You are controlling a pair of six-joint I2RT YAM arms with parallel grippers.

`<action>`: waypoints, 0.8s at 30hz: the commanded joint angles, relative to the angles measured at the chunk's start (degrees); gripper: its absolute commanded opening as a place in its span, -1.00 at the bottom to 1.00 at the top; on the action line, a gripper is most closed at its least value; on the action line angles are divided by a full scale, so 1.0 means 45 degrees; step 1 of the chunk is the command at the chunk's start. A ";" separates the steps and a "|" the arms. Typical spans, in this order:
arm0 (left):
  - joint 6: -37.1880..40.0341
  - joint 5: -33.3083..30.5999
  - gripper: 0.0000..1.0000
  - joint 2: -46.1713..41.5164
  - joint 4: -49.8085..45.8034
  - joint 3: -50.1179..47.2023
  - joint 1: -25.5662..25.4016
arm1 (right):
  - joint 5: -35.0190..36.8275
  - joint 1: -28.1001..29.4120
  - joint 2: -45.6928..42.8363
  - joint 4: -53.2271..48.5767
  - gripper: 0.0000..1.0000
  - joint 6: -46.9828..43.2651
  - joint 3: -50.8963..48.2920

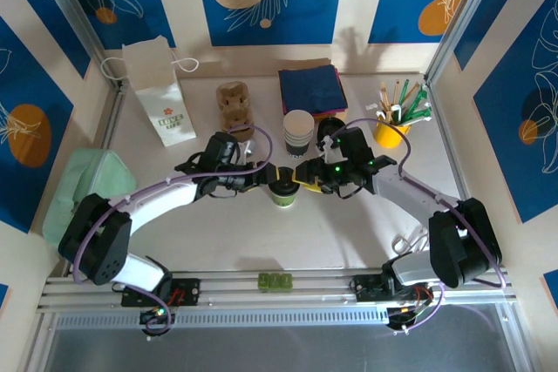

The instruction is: Pack the takeout coffee

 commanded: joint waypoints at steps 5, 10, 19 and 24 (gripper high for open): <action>0.0186 0.0083 0.33 0.0294 0.0025 -0.0071 -0.0096 | 0.0108 0.0056 0.0288 -0.0166 0.15 -0.0028 0.0374; 0.0123 0.0012 0.26 0.0289 -0.0029 -0.0082 -0.0087 | 0.0273 0.0056 0.0470 -0.0227 0.14 -0.0065 0.0378; 0.0261 -0.0115 0.20 0.0189 -0.0413 -0.0294 -0.0104 | 0.0741 0.0152 0.0657 -0.0698 0.14 -0.0262 0.0475; 0.0236 -0.0145 0.19 0.0192 -0.0370 -0.0434 -0.0106 | 0.0850 0.0192 0.0720 -0.0771 0.14 -0.0294 0.0465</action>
